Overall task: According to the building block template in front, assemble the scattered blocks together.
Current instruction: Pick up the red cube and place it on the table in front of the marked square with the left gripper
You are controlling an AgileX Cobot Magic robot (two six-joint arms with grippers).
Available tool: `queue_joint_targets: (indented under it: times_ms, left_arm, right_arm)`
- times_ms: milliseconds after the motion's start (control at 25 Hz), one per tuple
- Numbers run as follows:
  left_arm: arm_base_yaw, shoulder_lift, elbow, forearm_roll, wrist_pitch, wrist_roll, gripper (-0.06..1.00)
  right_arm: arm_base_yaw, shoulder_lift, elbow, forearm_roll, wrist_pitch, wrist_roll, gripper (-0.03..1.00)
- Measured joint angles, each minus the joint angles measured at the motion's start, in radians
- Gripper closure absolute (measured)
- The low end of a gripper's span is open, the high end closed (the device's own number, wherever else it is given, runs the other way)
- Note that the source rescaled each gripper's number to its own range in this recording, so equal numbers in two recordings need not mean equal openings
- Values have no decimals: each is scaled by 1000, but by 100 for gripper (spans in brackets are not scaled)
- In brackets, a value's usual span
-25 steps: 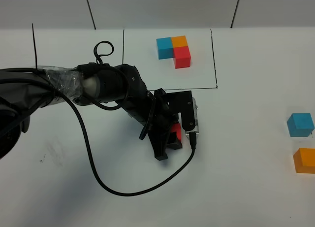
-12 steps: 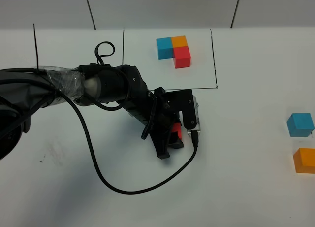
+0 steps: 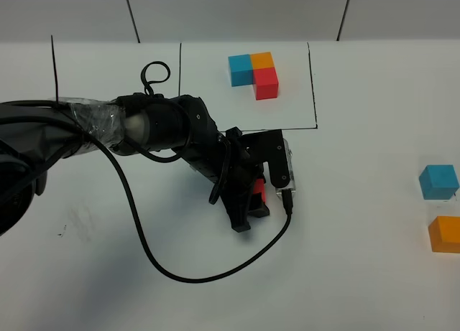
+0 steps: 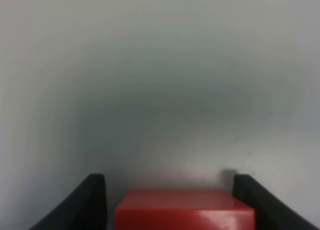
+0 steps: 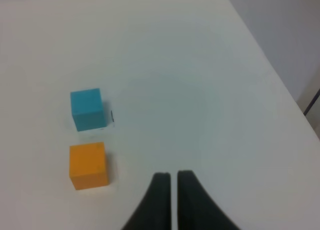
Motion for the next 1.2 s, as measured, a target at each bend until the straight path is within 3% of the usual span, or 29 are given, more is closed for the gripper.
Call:
queue_joint_targets:
  times_ms: [440,800,920,1200]
  left_arm:
    - [-3,0,-2,0,1,0,40]
    - [-4,0,-2,-1,0,16,38]
    - [-7,0,-2,-1,0,16,31]
    - [-24,3,-2,-14,-31,-1,-3]
  right_arm:
    - [0,0,0,0,0,0,97]
    - [0,0,0,0,0,0,97]
    - [0,0,0,0,0,0,97]
    - [0,0,0,0,0,0,97]
